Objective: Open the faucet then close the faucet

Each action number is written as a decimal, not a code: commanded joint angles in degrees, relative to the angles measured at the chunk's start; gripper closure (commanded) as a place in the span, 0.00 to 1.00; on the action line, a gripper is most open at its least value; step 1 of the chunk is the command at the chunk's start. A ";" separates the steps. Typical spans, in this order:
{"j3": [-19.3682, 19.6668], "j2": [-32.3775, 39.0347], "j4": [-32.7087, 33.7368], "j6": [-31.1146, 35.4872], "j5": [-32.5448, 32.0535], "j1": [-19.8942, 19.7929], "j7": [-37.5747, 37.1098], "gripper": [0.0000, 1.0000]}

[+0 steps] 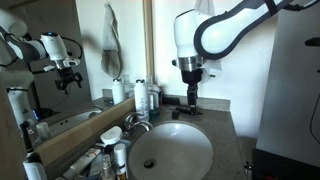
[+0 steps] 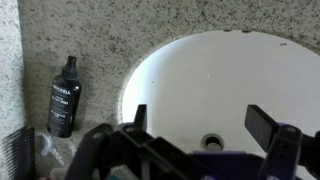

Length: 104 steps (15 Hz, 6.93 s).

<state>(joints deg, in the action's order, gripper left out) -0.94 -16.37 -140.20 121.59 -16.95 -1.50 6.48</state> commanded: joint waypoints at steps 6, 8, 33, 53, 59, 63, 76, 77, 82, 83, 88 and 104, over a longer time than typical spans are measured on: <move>0.35 4.21 3.14 2.69 -0.36 0.76 1.12 0.00; 0.21 7.36 5.52 5.27 -0.22 1.22 1.83 0.00; -2.49 32.92 28.20 19.05 11.66 0.97 15.11 0.58; -2.32 30.82 28.42 23.07 9.73 2.08 13.20 0.91; -2.49 30.45 28.89 25.00 9.44 2.27 13.15 0.91; -2.49 30.61 29.06 26.02 9.37 2.36 13.11 0.91; -2.45 30.64 28.39 26.47 9.49 2.29 13.03 0.91; -2.45 30.60 28.33 26.45 9.43 2.31 13.03 0.91; -2.43 30.48 28.10 26.46 9.41 2.30 12.94 0.91; -2.43 30.50 28.10 26.42 9.43 2.29 12.95 0.91; -2.38 30.45 28.02 26.33 9.42 2.27 12.88 0.91; -2.39 29.51 26.76 24.93 10.11 1.96 12.87 0.91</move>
<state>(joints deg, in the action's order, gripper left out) -3.34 14.83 -112.73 146.23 -6.53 0.84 19.06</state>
